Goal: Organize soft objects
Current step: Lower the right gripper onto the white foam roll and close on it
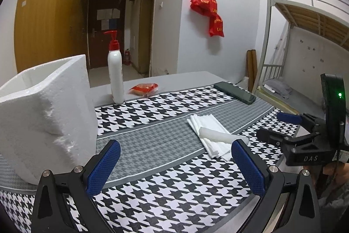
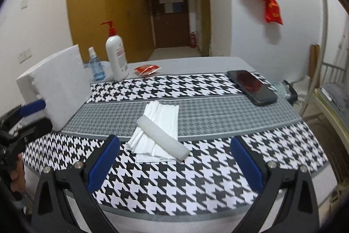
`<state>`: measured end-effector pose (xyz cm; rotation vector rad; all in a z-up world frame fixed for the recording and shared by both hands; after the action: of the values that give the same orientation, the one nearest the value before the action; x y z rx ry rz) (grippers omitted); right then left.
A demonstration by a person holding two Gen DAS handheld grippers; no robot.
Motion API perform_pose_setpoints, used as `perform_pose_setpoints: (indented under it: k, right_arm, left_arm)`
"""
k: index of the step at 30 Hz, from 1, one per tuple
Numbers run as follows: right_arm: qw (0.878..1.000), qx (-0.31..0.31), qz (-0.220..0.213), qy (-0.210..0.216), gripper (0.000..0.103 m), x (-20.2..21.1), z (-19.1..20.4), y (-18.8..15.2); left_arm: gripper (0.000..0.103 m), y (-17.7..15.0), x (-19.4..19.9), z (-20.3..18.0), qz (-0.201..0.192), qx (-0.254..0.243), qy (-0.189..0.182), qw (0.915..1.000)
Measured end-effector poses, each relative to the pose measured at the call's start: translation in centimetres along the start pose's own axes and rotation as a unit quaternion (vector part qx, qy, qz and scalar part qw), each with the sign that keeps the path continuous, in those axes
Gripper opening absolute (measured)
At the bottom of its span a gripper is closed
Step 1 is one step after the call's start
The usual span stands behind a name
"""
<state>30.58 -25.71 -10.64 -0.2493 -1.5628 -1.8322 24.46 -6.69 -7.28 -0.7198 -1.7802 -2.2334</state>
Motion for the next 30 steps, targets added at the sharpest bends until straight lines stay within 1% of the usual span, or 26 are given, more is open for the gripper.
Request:
perform_pose_setpoints:
  k: [3,6,9,11,13,15,17,19,20,21,24,27,30]
  right_arm:
    - [1.0,0.024,0.009,0.004,0.102,-0.8,0.2,0.1]
    - [0.999,0.035,0.031,0.012,0.096,-1.9,0.2,0.2]
    - [0.997,0.047,0.053,0.023,0.083,-3.0,0.3,0.1]
    - [0.996,0.051,0.067,0.027,0.08,-3.8,0.3,-0.2]
    - [0.994,0.057,0.082,0.032,0.072,-4.5,0.2,-0.6]
    - [0.993,0.064,0.093,0.038,0.07,-4.9,0.3,-0.9]
    - [0.991,0.072,0.101,0.044,0.065,-5.1,0.5,-1.2]
    - [0.99,0.08,0.111,0.042,0.058,-5.6,0.3,-1.6]
    - [0.989,0.083,0.116,0.041,0.057,-5.8,0.2,-1.9]
    - [0.988,0.085,0.12,0.04,0.053,-6.1,0.1,-2.1]
    - [0.988,0.082,0.129,0.037,0.049,-6.6,-0.6,-2.4]
    - [0.986,0.082,0.141,0.04,0.041,-7.1,-0.9,-2.9]
    - [0.985,0.092,0.142,0.041,0.04,-7.1,-0.7,-3.2]
  left_arm:
    - [0.102,-0.3,-0.8,0.2,0.014,0.007,0.002,0.9999]
    - [0.102,-0.5,-1.7,0.5,0.031,0.023,0.003,0.9993]
    - [0.102,-0.5,-2.1,0.9,0.037,0.038,0.001,0.9986]
    - [0.102,-0.6,-2.4,1.0,0.039,0.04,0.003,0.9984]
    - [0.102,-0.6,-2.8,1.0,0.042,0.041,0.004,0.9983]
    - [0.102,-0.5,-3.2,1.0,0.046,0.042,0.004,0.9981]
    - [0.102,-0.5,-3.5,0.9,0.048,0.042,0.002,0.9979]
    - [0.102,-0.4,-3.8,0.7,0.051,0.04,0.0,0.9979]
    - [0.102,-0.4,-3.9,0.6,0.052,0.038,0.0,0.9979]
    - [0.102,-0.4,-4.0,0.6,0.053,0.038,0.001,0.9979]
    - [0.102,-0.5,-4.2,0.5,0.055,0.037,-0.002,0.9978]
    - [0.102,-0.5,-4.5,0.3,0.059,0.035,-0.002,0.9977]
    - [0.102,-0.5,-4.5,0.2,0.059,0.034,-0.004,0.9977]
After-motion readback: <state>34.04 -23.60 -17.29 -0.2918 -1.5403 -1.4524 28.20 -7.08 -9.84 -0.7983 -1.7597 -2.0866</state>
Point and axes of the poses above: each gripper's, at about its wrist camera, not at the fingertips, and x roughly against the way its jaws point, z to its left, y to its top, the point moved 7 cm from there along -x, roughly the way its jaws point, and after that the axes turned 15 degrees about -x, right-handed, at the moved point
